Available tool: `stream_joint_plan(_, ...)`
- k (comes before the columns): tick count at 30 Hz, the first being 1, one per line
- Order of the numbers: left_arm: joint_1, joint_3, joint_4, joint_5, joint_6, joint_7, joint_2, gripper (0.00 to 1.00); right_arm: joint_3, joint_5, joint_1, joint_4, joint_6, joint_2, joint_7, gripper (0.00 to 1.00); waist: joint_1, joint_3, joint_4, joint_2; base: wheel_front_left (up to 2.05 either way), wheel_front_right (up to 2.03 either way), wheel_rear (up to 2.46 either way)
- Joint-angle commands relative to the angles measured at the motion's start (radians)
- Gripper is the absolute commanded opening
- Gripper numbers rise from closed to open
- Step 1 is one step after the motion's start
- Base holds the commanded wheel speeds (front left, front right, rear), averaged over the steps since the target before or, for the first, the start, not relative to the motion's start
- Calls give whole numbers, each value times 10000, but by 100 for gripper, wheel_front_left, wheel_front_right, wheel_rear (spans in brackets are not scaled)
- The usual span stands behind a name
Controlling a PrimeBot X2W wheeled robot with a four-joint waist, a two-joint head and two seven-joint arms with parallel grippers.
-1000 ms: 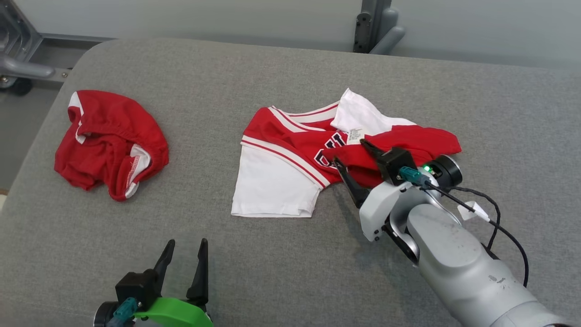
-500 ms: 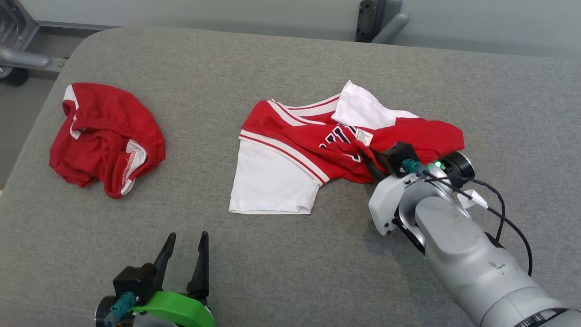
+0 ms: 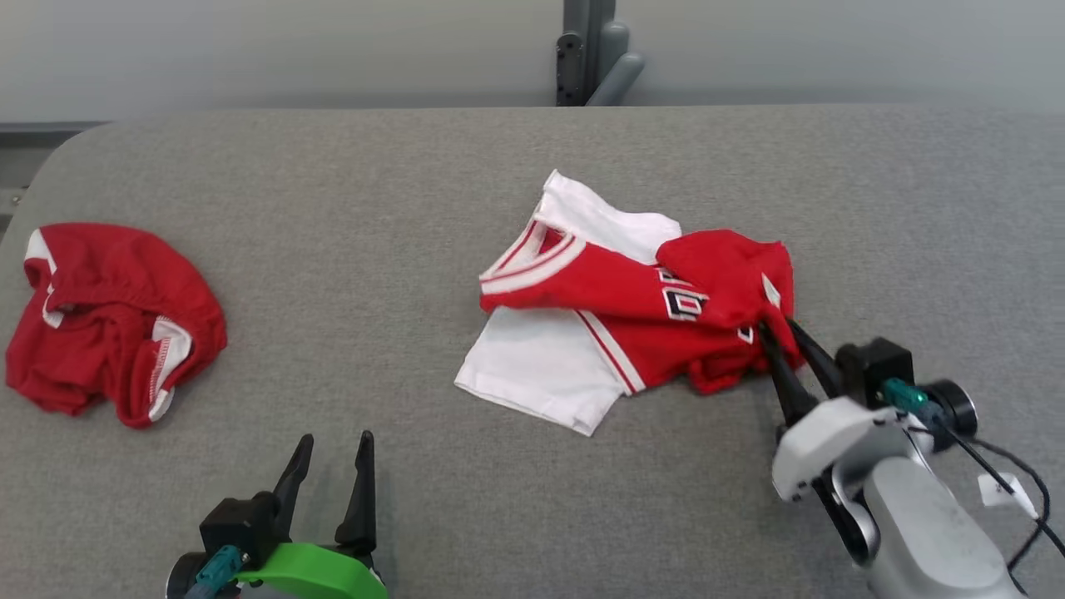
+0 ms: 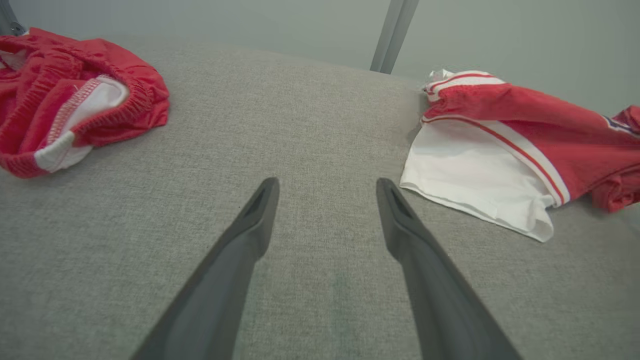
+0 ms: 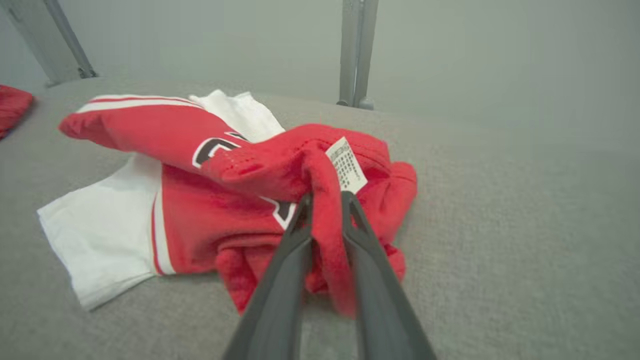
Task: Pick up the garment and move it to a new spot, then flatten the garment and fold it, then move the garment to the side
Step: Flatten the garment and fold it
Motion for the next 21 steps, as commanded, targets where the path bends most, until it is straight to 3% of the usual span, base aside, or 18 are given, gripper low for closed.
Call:
stream_joint_plan(1, 109, 42, 2, 121, -25, 4, 30, 100, -228, 51, 517, 275, -13, -81, -27, 100, 0, -294, -625, 0, 0, 0, 0)
stream_joint_plan(6, 8, 15, 42, 203, -26, 4, 30, 100, -1166, -128, 1313, 410, -13, -15, -26, 100, 0, -275, -974, 0, 0, 0, 0)
stream_joint_plan(11, -157, -17, 40, 249, -25, 3, 31, 100, -1694, -325, 1693, -232, -10, 308, -28, 100, 0, -177, -1096, 0, 0, 0, 0)
stream_joint_plan(15, -197, -79, 91, 254, -25, 4, 31, 100, -1225, -447, 1471, -1078, -10, 483, -26, 100, 0, -126, -1096, 0, 0, 0, 0)
stream_joint_plan(21, -168, -252, 203, 149, -25, 4, 31, 100, 383, -623, 1110, -2023, -10, 258, -26, 100, 0, -132, -817, 0, 0, 0, 0)
